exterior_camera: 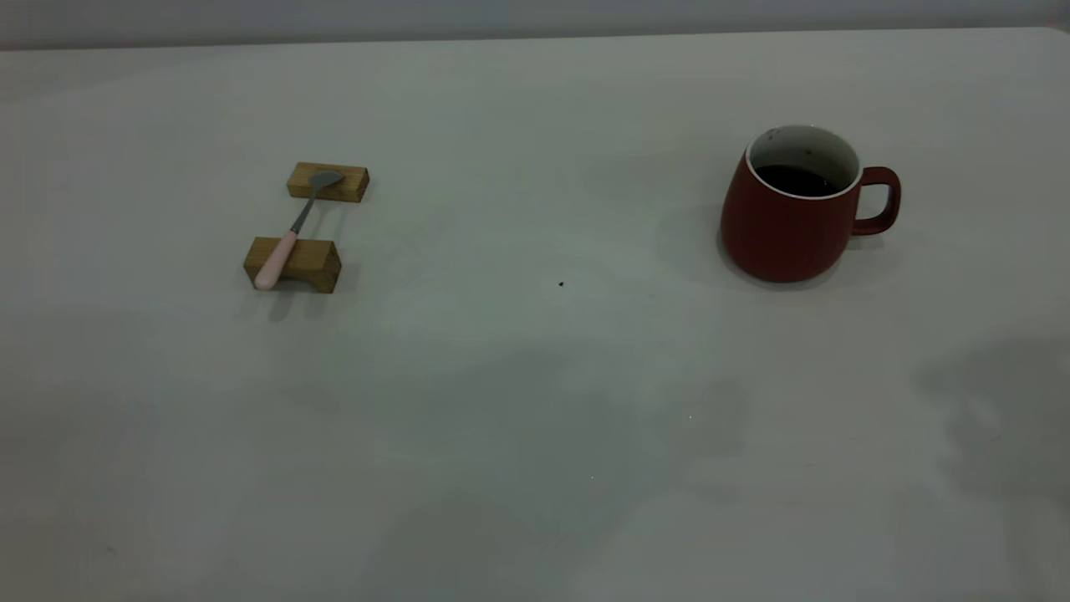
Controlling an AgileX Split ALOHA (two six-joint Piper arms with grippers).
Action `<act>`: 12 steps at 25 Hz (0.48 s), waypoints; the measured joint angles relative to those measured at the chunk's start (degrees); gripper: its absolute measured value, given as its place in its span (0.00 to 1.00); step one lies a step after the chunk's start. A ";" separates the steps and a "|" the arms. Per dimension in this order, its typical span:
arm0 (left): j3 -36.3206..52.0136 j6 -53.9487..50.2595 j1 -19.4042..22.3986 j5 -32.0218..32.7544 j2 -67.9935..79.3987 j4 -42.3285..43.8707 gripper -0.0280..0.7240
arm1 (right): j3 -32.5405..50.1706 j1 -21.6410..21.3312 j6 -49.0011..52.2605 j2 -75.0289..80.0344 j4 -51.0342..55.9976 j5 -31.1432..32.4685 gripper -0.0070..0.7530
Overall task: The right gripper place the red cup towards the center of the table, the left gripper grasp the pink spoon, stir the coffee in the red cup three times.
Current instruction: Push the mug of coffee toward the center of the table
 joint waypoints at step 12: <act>0.00 0.06 0.00 0.00 0.00 0.04 0.57 | -18.87 2.56 -30.70 38.29 1.50 -3.44 0.95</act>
